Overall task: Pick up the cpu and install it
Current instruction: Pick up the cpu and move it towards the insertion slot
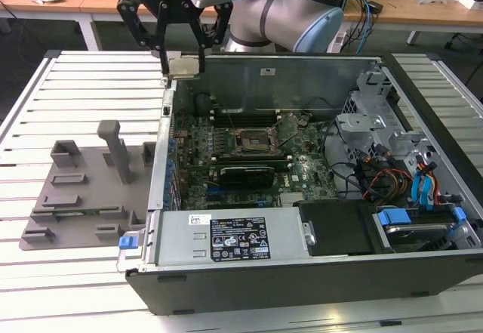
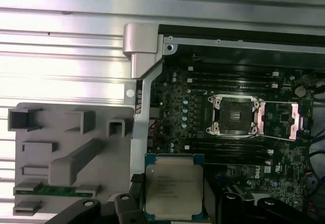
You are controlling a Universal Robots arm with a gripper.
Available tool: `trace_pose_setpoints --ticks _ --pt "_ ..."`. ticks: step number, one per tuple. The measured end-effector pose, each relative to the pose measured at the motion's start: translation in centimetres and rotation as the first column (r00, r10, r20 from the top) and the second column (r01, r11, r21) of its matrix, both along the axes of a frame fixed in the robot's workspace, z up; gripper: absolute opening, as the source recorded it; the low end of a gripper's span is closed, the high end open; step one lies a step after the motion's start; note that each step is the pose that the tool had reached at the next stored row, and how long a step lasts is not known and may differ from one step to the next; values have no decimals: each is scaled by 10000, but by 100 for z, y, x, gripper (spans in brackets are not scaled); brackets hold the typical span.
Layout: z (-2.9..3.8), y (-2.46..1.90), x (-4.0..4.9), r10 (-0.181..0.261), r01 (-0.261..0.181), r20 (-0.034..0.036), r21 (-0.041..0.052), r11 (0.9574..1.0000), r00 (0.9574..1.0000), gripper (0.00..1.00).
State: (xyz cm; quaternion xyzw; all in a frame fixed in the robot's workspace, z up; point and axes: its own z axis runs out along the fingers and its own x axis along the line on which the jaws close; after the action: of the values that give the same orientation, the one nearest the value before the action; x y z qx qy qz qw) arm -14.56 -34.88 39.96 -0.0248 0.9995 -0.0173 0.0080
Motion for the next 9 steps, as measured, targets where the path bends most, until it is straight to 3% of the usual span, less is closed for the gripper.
trace_pose_setpoints --ticks 3,7,9 --pt "-10 12 88 -3 3 -3 -1 10000 10000 55" --pt "-28 18 344 -2 2 -5 -1 10000 10000 55" --pt "-33 18 414 -1 1 -6 -1 10000 10000 55"
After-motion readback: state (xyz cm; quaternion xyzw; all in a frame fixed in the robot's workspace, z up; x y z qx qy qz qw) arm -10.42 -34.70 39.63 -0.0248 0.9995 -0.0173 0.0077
